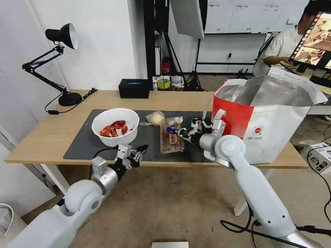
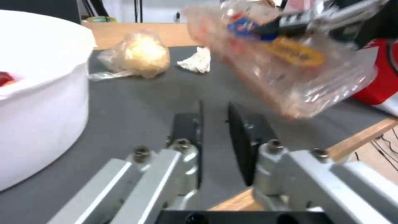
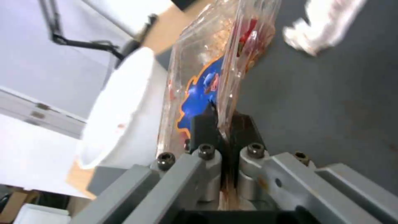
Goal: Pick up the trash from the table and place it into the takeout bag.
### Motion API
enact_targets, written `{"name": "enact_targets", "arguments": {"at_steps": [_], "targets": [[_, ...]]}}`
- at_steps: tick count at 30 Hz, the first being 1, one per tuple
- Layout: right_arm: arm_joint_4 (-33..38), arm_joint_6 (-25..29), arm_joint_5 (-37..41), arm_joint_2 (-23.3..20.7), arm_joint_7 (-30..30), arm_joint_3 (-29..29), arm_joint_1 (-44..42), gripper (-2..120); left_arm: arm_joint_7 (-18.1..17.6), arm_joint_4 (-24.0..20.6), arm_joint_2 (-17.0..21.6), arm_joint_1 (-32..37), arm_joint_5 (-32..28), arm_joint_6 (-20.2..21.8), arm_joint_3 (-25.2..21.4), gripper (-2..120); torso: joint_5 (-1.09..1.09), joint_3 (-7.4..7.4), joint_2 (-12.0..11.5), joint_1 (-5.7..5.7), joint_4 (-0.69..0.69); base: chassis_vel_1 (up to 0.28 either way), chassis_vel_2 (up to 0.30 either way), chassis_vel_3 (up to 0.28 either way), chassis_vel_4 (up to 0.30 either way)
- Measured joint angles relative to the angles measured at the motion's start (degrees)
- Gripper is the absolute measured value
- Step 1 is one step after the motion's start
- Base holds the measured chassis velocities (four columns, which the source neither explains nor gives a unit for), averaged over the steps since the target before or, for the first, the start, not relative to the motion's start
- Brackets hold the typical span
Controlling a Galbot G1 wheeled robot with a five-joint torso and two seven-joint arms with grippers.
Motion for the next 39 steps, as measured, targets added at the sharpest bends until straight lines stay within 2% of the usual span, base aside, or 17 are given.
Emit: {"name": "enact_targets", "arguments": {"at_steps": [1, 5, 6, 9, 10, 13, 14, 16, 18, 19, 22, 24, 26, 27, 32, 34, 39], "targets": [[1.89, 0.62, -0.13, -0.59, -0.94, 0.47, -0.08, 0, -0.06, -0.59, 0.0, 1.3, 0.02, -0.01, -1.09, 35, 0.0, 0.0, 0.0, 0.0, 0.0, 0.0, 0.0, 0.0, 0.0], [6.27, 2.97, -0.46, -2.25, -3.25, 2.19, 0.36, 0, -0.21, -1.9, -0.14, 4.77, 0.07, -0.5, -3.84, 49, 0.0, 0.0, 0.0, 0.0, 0.0, 0.0, 0.0, 0.0, 0.0], [6.27, 2.97, -0.46, -2.25, -3.25, 2.19, 0.36, 0, -0.21, -1.9, -0.14, 4.77, 0.07, -0.5, -3.84, 49, 0.0, 0.0, 0.0, 0.0, 0.0, 0.0, 0.0, 0.0, 0.0], [10.49, 7.71, 0.9, -4.98, -3.21, 4.56, 2.21, 0, -0.22, -3.0, -0.67, 8.43, 0.96, -1.01, -6.2, 64, 0.01, -0.01, 0.01, -0.01, 0.01, 0.0, 0.0, 0.0, 0.0], [10.49, 7.71, 0.9, -4.98, -3.21, 4.56, 2.21, 0, -0.22, -3.0, -0.67, 8.43, 0.96, -1.01, -6.2, 64, 0.01, -0.01, 0.01, -0.01, 0.01, 0.0, 0.0, 0.0, 0.0], [13.11, 11.91, 2.15, -9.26, -1.81, 7.03, 4.36, 0, -0.21, -3.36, -1.94, 10.48, 2.09, -1.38, -7.09, 79, 0.01, -0.01, 0.01, -0.01, 0.01, 0.0, 0.0, 0.0, 0.0], [13.11, 11.91, 2.15, -9.26, -1.81, 7.03, 4.36, 0, -0.21, -3.36, -1.94, 10.48, 2.09, -1.38, -7.09, 79, 0.01, -0.01, 0.01, -0.01, 0.01, 0.0, 0.0, 0.0, 0.0], [14.28, 14.27, 2.3, -12.81, -0.76, 8.91, 5.53, 0, -0.34, -3.4, -2.37, 11.25, 3.04, -2.11, -6.94, 89, 0.02, 0.0, 0.01, -0.01, 0.0, 0.0, 0.0, 0.0, 0.0], [14.47, 14.91, 2.32, -13.85, -0.37, 9.48, 5.75, 0, -0.36, -3.45, -2.5, 11.48, 3.3, -2.23, -6.84, 92, 0.01, 0.0, 0.01, -0.01, -0.01, 0.0, 0.0, 0.0, 0.0], [14.63, 16.04, 2.33, -15.75, 0.43, 10.37, 6.02, 0, -0.35, -3.53, -2.84, 11.8, 3.59, -2.32, -6.75, 96, 0.02, -0.01, 0.01, -0.01, -0.01, 0.0, 0.0, 0.0, 0.0], [14.53, 17.4, 2.22, -18.18, 1.41, 11.36, 6.1, 0, -0.39, -3.53, -3.8, 12.32, 4.05, -2.43, -6.56, 100, 0.02, -0.01, 0.01, -0.01, -0.01, 0.0, 0.0, 0.0, 0.0], [13.34, 18.91, 0.22, -22.09, 2.94, 13.37, 6.02, 0, -0.35, -3.4, -5.07, 12.83, 4.45, -2.65, -5.61, 100, 0.02, 0.0, 0.01, -0.01, -0.01, 0.0, 0.0, 0.0, 0.0], [13.2, 18.97, -0.02, -22.37, 3.01, 13.62, 5.99, 0, -0.36, -3.4, -5.11, 12.83, 4.45, -2.66, -5.51, 100, 0.02, 0.0, 0.01, -0.01, 0.0, 0.0, 0.0, 0.0, 0.0], [12.38, 19.32, -1.63, -23.88, 3.21, 15.48, 5.63, 0, -0.36, -3.41, -5.18, 12.6, 4.45, -2.66, -4.95, 100, 0.02, 0.0, 0.01, -0.01, 0.0, 0.0, 0.0, 0.0, 0.0], [10.62, 19.42, -5.26, -25.59, 3.16, 18.23, 3.61, 0, -0.34, -3.46, -5.19, 11.85, 4.41, -2.68, -4.45, 100, 0.02, -0.01, 0.01, -0.01, -0.01, 0.0, 0.0, 0.0, 0.0], [10.09, 19.42, -8.62, -26.28, 3.18, 19.5, 0.93, 0, -0.33, -3.62, -5.15, 11.56, 4.38, -2.68, -4.29, 100, 0.02, 0.0, 0.01, -0.01, -0.01, 0.0, 0.0, 0.0, 0.0], [11.23, 19.34, -10.94, -26.88, 4.22, 20.87, -4.13, 0, -0.29, -3.99, -5.12, 11.6, 4.33, -2.68, -4.26, 100, 0.0, 0.0, 0.01, -0.01, -0.01, 0.0, 0.0, 0.0, 0.0]]}}
